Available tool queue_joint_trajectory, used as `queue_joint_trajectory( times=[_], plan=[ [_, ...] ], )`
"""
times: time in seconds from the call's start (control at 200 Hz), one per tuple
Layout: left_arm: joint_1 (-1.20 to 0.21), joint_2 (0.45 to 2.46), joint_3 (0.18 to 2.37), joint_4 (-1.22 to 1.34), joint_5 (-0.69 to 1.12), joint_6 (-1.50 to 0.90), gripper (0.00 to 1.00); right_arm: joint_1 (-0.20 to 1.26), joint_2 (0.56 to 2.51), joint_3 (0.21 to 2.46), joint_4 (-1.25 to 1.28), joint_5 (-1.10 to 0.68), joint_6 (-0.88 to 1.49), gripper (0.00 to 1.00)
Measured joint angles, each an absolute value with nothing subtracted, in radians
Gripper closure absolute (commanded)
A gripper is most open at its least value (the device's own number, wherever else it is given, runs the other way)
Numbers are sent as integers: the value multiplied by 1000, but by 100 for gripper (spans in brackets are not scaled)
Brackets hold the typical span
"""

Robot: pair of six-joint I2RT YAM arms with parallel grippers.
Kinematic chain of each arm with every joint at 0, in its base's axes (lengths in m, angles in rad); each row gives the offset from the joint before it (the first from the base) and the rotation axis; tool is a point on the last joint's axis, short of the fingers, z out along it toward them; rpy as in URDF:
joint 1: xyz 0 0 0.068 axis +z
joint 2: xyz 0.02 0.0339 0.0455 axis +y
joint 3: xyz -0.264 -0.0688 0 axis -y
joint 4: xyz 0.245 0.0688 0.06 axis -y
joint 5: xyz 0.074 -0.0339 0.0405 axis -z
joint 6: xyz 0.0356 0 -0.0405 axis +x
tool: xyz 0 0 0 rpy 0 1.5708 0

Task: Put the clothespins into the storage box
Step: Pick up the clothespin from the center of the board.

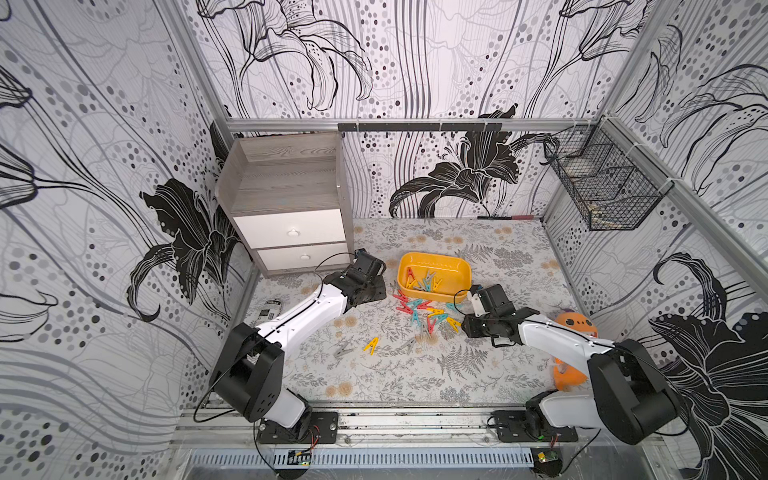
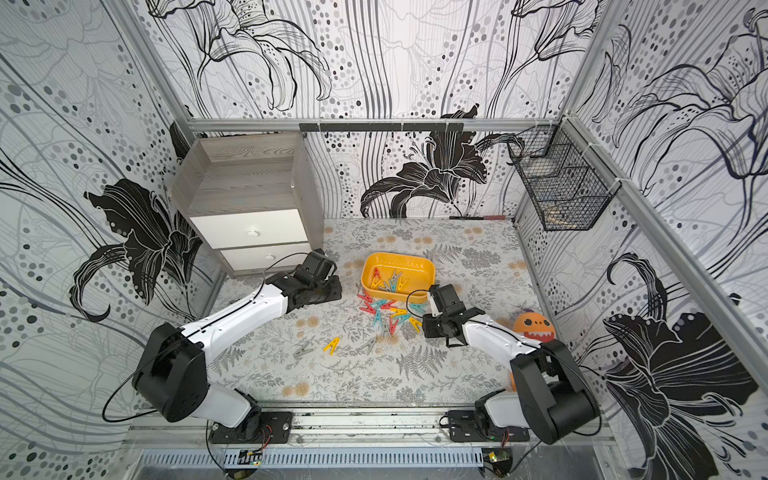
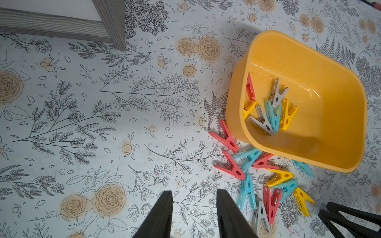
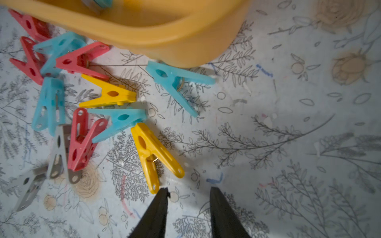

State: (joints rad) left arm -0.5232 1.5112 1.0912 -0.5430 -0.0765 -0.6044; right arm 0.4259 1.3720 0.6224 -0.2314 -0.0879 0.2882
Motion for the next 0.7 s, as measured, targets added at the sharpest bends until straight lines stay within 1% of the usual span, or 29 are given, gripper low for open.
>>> queue_joint_trajectory(
  times=[0.23,0.471,0.576,0.701],
  plan=[
    [-496,1493,1084,-541,-77,-591,60,452,1417,648,-232,-60,295,61],
    [-472,1466,1057,-532,-74,-586,60,544,1520,723,-232,1,296,61],
    [-463,1461,1051,-531,-71,-584,60,569,1557,760,-233,28,295,67],
    [-453,1457,1043,-530,-70,-579,60,590,1583,789,-233,51,297,77]
  ],
)
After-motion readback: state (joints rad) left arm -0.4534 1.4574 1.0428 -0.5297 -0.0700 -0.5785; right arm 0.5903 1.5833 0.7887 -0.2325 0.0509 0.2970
